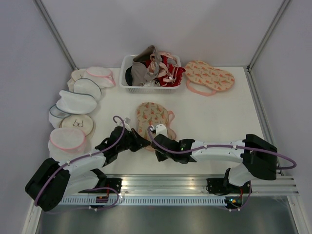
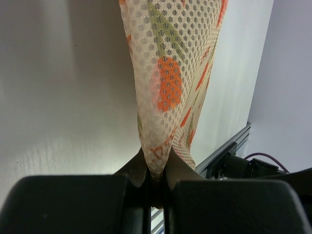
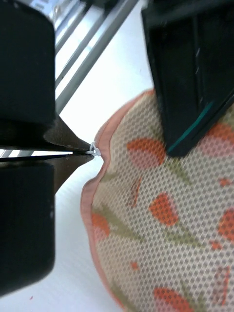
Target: Unzip the laundry bag and remove the bra
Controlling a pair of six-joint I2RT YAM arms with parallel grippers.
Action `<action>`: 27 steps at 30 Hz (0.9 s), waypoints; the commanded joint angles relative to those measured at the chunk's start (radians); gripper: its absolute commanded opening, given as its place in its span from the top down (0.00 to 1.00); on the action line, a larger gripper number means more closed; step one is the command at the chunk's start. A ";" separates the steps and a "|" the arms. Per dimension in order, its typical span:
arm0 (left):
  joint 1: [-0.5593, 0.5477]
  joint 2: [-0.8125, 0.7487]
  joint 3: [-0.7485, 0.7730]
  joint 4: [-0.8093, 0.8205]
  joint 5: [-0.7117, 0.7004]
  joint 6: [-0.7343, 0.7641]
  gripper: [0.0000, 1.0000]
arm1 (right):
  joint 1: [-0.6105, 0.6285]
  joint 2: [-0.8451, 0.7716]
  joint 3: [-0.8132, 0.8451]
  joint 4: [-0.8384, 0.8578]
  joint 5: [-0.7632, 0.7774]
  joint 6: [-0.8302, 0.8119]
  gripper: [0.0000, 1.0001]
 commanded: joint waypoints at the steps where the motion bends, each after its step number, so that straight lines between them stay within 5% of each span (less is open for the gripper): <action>1: 0.018 -0.011 0.038 -0.006 -0.015 0.028 0.98 | 0.001 -0.021 -0.014 -0.261 0.063 0.037 1.00; 13: 0.108 -0.024 0.073 0.006 0.129 0.138 0.98 | -0.029 0.110 0.032 -0.462 0.275 0.181 1.00; 18: 0.168 0.080 0.167 0.009 0.337 0.272 0.98 | -0.048 0.084 0.067 -0.580 0.433 0.236 0.99; 25: 0.173 0.305 0.300 0.096 0.511 0.385 0.98 | -0.051 -0.013 0.047 -0.585 0.464 0.235 1.00; 26: 0.173 0.337 0.334 0.091 0.493 0.389 0.89 | -0.051 -0.033 0.041 -0.565 0.455 0.216 0.99; 27: 0.171 0.362 0.348 0.086 0.483 0.390 0.54 | -0.051 -0.042 0.037 -0.556 0.444 0.210 1.00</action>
